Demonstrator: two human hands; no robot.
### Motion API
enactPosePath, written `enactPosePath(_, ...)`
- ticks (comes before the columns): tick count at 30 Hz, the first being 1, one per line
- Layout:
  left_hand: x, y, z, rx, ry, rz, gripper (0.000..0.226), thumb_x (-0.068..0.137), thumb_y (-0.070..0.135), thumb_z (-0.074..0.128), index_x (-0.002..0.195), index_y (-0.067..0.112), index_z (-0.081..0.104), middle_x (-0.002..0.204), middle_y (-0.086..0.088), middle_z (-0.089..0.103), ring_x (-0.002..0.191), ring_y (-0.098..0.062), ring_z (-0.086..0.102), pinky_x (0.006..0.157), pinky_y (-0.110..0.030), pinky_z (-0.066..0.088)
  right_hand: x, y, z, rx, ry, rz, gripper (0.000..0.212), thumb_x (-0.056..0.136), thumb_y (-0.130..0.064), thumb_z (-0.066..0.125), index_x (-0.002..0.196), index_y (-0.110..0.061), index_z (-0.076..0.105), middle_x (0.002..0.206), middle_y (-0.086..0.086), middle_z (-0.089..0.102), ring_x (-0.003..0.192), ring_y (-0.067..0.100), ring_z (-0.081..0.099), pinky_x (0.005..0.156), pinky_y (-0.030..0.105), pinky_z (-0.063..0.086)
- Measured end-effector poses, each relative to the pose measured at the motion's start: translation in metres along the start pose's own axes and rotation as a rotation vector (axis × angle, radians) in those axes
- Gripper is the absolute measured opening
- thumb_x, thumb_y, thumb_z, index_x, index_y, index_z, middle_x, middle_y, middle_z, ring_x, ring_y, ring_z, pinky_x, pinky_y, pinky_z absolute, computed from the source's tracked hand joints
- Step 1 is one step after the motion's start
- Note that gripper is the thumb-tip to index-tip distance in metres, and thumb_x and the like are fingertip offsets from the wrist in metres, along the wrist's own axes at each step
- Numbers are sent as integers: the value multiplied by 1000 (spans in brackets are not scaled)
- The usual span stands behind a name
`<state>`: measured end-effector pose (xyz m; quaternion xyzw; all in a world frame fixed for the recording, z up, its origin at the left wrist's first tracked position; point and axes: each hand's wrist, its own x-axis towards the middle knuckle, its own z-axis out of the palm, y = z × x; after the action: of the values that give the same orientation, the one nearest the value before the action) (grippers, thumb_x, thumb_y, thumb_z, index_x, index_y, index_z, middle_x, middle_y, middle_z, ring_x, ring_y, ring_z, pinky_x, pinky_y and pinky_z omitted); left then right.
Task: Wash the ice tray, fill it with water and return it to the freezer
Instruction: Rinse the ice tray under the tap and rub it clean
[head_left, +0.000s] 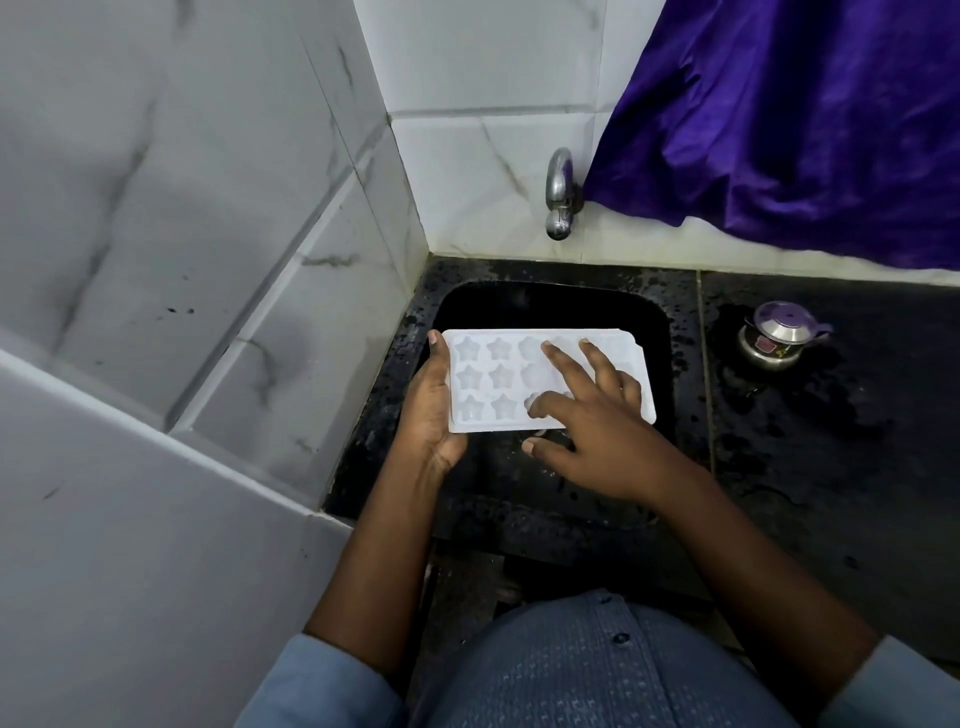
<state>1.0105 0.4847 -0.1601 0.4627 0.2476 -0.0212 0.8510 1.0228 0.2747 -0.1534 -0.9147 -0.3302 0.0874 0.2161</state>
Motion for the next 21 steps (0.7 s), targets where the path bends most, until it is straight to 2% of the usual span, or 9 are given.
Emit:
enactPosePath(2, -2, 0, 2, 6, -11, -1, 79, 106, 71, 35, 144, 9, 64, 137, -21, 72, 119, -38, 74, 88, -51, 65, 0, 1, 0, 3, 17, 7, 35, 94, -60, 59, 123, -41, 57, 175, -8, -4, 157, 21, -23, 122, 53, -1)
enactPosePath(3, -2, 0, 3, 12, -13, -2, 79, 107, 71, 35, 145, 9, 64, 136, -21, 72, 119, -38, 74, 87, -50, 65, 0, 2, 0, -9, 12, 12, 37, 94, -61, 59, 126, -41, 57, 175, -8, -6, 157, 21, -24, 122, 53, -1)
enactPosePath(8, 0, 1, 3, 29, -10, -4, 82, 106, 72, 33, 149, 8, 61, 141, -22, 70, 128, -42, 69, 100, -56, 58, 0, 4, 0, -30, -57, 19, 47, 94, -65, 56, 135, -43, 57, 174, -9, -9, 156, 21, -26, 123, 51, -3)
enactPosePath(11, 1, -1, 2, 20, -13, -2, 82, 106, 72, 34, 149, 8, 61, 141, -22, 69, 129, -43, 67, 104, -58, 56, -1, 2, -4, 27, -2, -2, 33, 95, -61, 60, 122, -40, 60, 175, -9, -1, 158, 19, -22, 123, 51, -1)
enactPosePath(14, 2, -2, 4, 12, -17, -5, 82, 106, 72, 34, 149, 8, 61, 141, -23, 69, 131, -44, 66, 109, -61, 53, -1, -1, -8, 59, 66, -27, 28, 96, -58, 60, 113, -37, 55, 175, -11, 3, 158, 17, -18, 121, 51, 2)
enactPosePath(19, 2, -1, 7, -9, -17, -22, 79, 107, 71, 35, 149, 9, 61, 142, -22, 69, 131, -43, 67, 105, -57, 56, 3, -7, -8, 16, 51, -85, 39, 96, -59, 60, 129, -40, 55, 175, -9, -4, 158, 22, -23, 121, 55, 3)
enactPosePath(21, 2, -2, 8, -38, -40, -40, 81, 106, 71, 37, 151, 8, 60, 144, -23, 67, 134, -44, 63, 114, -62, 49, 4, -10, -5, -22, 39, -99, 46, 96, -62, 58, 136, -39, 55, 175, -6, -8, 157, 24, -26, 122, 56, 2)
